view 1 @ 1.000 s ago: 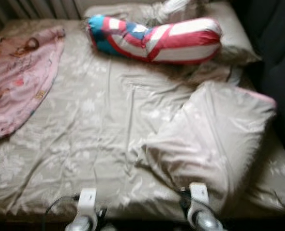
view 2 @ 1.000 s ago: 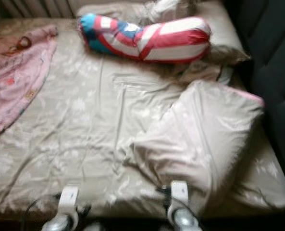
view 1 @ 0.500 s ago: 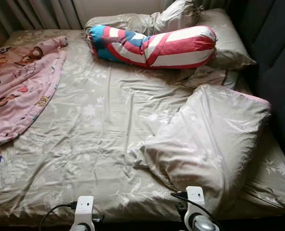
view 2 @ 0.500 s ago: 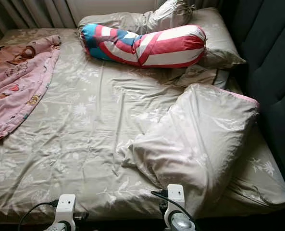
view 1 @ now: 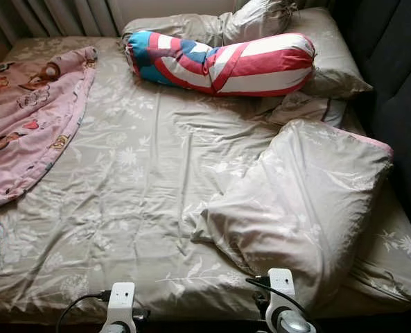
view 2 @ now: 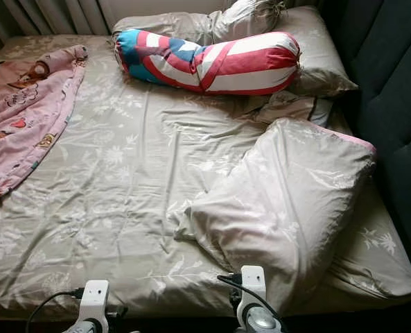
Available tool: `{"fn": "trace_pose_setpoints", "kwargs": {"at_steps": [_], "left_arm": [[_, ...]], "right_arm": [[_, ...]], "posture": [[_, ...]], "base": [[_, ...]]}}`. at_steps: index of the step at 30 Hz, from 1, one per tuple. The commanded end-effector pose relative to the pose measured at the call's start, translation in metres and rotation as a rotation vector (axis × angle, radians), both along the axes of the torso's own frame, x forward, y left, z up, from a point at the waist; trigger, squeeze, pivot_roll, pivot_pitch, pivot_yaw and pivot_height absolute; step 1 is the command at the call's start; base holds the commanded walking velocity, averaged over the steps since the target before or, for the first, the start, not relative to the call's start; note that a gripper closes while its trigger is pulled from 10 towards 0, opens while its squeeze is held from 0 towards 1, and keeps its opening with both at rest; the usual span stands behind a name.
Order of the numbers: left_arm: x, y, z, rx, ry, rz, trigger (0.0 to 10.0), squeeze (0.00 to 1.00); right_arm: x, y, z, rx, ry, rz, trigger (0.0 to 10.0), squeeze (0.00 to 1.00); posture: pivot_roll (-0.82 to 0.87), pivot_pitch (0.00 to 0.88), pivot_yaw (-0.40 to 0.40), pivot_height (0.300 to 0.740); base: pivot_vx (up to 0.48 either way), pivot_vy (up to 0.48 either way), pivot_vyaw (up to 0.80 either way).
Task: Clean up the room
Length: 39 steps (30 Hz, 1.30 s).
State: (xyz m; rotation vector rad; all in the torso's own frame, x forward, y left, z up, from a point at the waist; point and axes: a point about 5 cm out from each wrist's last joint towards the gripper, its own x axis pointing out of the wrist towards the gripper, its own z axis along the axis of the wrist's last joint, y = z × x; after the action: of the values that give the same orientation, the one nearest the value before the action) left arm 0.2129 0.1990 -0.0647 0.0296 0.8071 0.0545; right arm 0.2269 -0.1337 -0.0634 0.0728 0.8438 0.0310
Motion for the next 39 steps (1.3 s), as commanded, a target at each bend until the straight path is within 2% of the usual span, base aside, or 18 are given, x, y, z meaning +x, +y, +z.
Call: {"fn": "trace_pose_setpoints", "kwargs": {"at_steps": [1,12,18,33,39], "left_arm": [[-0.012,0.000,-0.007,-0.001,0.046,0.004,10.0,0.00],[-0.012,-0.001,-0.008,-0.003,0.048,0.004,10.0,0.00],[-0.013,-0.001,-0.008,-0.001,0.048,0.003,10.0,0.00],[-0.010,-0.001,-0.006,-0.002,0.034,-0.003,10.0,0.00],[0.001,-0.003,0.001,-0.008,-0.032,-0.037,10.0,0.00]], "right_arm": [[-0.008,0.000,-0.005,0.002,0.029,-0.008,10.0,0.00],[-0.008,0.000,-0.005,-0.002,0.031,-0.008,10.0,0.00],[-0.008,0.000,-0.005,-0.001,0.030,-0.011,10.0,0.00],[-0.008,-0.001,-0.005,-0.022,0.022,-0.023,10.0,0.00],[-0.007,-0.002,-0.003,-0.034,-0.024,-0.053,10.0,0.00]], "posture": [[0.06,0.230,0.000,0.740],[0.06,0.232,0.000,0.740],[0.06,0.233,0.001,0.740],[0.06,0.232,-0.001,0.740],[0.04,0.234,-0.006,0.740]], "base": [[0.000,-0.277,0.00],[0.000,-0.200,0.00],[0.000,-0.443,0.00],[0.000,0.000,0.00],[0.000,0.000,0.00]]}}
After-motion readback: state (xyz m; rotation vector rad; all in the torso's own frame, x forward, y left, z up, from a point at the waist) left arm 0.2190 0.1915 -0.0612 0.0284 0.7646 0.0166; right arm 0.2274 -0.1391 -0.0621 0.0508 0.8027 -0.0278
